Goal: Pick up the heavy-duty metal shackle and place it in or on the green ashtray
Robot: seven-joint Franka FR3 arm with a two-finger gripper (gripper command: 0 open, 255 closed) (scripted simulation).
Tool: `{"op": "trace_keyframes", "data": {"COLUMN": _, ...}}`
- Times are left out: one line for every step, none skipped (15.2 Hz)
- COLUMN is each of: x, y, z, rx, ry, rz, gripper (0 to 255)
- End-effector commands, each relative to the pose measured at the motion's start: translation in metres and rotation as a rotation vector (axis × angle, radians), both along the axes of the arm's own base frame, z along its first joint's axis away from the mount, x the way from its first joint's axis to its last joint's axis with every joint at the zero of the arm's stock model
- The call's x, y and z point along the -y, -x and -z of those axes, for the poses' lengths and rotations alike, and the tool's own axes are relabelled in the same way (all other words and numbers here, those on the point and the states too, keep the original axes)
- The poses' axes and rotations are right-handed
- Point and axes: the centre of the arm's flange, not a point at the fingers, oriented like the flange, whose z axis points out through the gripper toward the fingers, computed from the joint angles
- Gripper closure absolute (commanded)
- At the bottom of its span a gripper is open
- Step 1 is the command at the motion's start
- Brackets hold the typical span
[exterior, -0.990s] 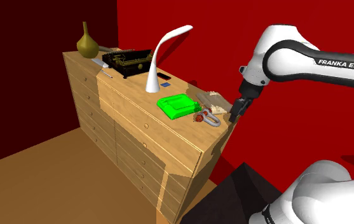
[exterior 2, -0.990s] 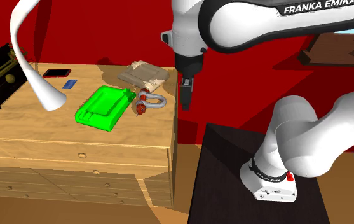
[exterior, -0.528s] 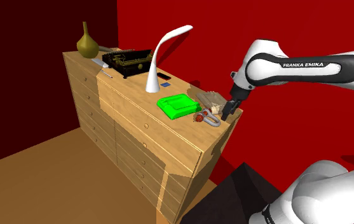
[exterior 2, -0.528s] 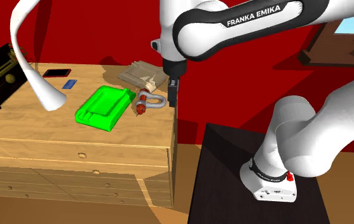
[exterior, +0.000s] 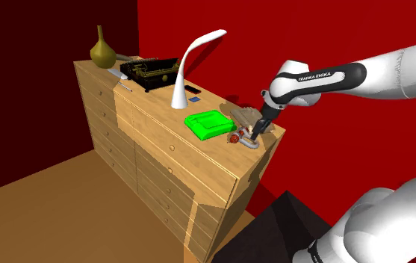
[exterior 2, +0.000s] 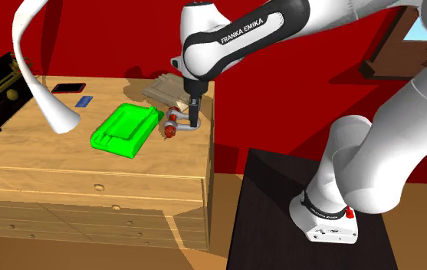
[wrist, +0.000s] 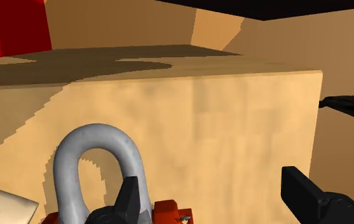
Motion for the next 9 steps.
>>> {"op": "trace_keyframes", "data": {"x": 0.016, "y": -0.018, "z": 0.017, "rx": 0.012, "ry": -0.006, "rz": -0.014, "gripper": 0}}
{"op": "trace_keyframes", "data": {"x": 0.022, "y": -0.026, "z": 0.025, "rx": 0.017, "ry": -0.011, "rz": -0.020, "gripper": 0}}
{"op": "trace_keyframes", "data": {"x": 0.029, "y": -0.035, "z": 0.032, "rx": 0.022, "ry": -0.015, "rz": -0.026, "gripper": 0}}
{"op": "trace_keyframes", "data": {"x": 0.035, "y": -0.043, "z": 0.040, "rx": 0.027, "ry": -0.019, "rz": -0.033, "gripper": 0}}
{"op": "trace_keyframes", "data": {"x": 0.042, "y": -0.052, "z": 0.047, "rx": 0.032, "ry": -0.023, "rz": -0.039, "gripper": 0}}
{"op": "trace_keyframes", "data": {"x": 0.048, "y": -0.061, "z": 0.054, "rx": 0.037, "ry": -0.027, "rz": -0.046, "gripper": 0}}
{"op": "trace_keyframes", "data": {"x": 0.052, "y": -0.066, "z": 0.059, "rx": 0.040, "ry": -0.029, "rz": -0.049, "gripper": 0}}
{"op": "trace_keyframes", "data": {"x": 0.051, "y": -0.067, "z": 0.064, "rx": 0.040, "ry": -0.029, "rz": -0.049, "gripper": 0}}
{"op": "trace_keyframes", "data": {"x": 0.050, "y": -0.067, "z": 0.069, "rx": 0.040, "ry": -0.029, "rz": -0.049, "gripper": 0}}
